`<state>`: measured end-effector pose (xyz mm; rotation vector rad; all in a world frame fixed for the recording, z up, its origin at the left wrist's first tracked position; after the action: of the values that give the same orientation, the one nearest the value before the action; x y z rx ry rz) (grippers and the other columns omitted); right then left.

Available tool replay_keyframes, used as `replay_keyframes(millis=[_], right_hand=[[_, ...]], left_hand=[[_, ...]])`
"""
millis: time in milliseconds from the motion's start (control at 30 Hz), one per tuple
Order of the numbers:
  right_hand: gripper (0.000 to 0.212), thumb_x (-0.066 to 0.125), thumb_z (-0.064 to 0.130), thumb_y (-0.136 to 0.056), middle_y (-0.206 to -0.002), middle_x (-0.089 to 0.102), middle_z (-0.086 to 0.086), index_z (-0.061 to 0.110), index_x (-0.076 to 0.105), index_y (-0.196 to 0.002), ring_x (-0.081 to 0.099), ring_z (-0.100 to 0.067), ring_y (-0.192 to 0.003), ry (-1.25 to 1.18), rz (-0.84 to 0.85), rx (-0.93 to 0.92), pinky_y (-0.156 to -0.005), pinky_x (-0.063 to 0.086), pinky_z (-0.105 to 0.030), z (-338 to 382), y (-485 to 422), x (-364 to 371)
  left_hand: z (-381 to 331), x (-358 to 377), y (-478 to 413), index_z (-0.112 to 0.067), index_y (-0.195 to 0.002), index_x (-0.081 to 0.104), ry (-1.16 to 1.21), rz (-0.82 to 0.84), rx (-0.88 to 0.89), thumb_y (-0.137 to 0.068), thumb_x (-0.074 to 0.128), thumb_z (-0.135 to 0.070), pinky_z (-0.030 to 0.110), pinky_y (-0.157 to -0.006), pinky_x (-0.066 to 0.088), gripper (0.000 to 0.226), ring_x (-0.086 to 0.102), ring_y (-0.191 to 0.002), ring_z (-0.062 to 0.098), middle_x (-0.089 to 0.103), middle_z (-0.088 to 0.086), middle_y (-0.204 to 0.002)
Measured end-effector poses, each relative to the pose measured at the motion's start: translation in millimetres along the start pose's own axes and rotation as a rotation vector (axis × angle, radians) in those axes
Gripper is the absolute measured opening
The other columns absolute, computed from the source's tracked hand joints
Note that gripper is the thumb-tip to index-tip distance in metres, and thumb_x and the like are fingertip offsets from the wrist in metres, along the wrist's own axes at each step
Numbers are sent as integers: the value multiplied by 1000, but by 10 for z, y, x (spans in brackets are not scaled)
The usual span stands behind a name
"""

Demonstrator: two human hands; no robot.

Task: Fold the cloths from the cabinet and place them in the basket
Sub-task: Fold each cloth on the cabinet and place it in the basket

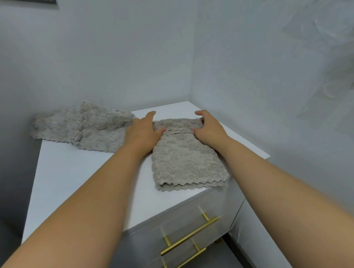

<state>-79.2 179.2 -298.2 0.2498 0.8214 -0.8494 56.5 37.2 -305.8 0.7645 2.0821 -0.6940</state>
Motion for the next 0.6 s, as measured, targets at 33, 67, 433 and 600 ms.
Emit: replay_keyframes(millis=[33, 67, 433, 600], right_hand=[[55, 60, 25, -87, -135, 47, -9, 29, 38, -138, 46, -28, -124, -18, -9, -8, -103, 39, -43, 3, 5, -5], [54, 61, 24, -86, -134, 47, -8, 29, 39, -136, 47, -27, -123, -30, -18, -13, -102, 41, -43, -5, 9, -5], [32, 61, 51, -84, -86, 53, 5, 20, 53, -90, 48, -22, -93, 167, 17, -68, -80, 38, -32, 34, -18, -45], [42, 69, 41, -83, -65, 42, 1, 17, 37, -67, 40, -16, -62, 5, 71, -83, -58, 30, -30, 38, 45, -103]], left_hand=[[13, -5, 5, -26, -146, 30, 48, 4, -9, -91, 54, -45, 44, -98, 44, 62, 52, -114, 33, 49, 15, -132], [20, -11, 17, -26, -144, 34, 85, 10, -14, -90, 55, -47, 43, -99, 44, 61, 52, -114, 32, 50, 15, -131], [-72, -221, 205, -26, -146, 30, 365, -3, 3, -83, 73, -19, 34, -100, 37, 76, 44, -123, 25, 42, 8, -139], [-100, -287, 238, -28, -145, 33, 437, -15, 17, -78, 77, -12, 29, -91, 39, 82, 49, -111, 21, 43, 8, -135]])
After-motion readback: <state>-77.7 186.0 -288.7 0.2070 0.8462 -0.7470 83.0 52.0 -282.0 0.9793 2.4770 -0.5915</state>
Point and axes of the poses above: each hand's wrist, its own y-axis away from the middle knuckle, its own x-axis out of the palm, z = x × y, the point moved 2 cm from there along -y, towards the middle knuckle
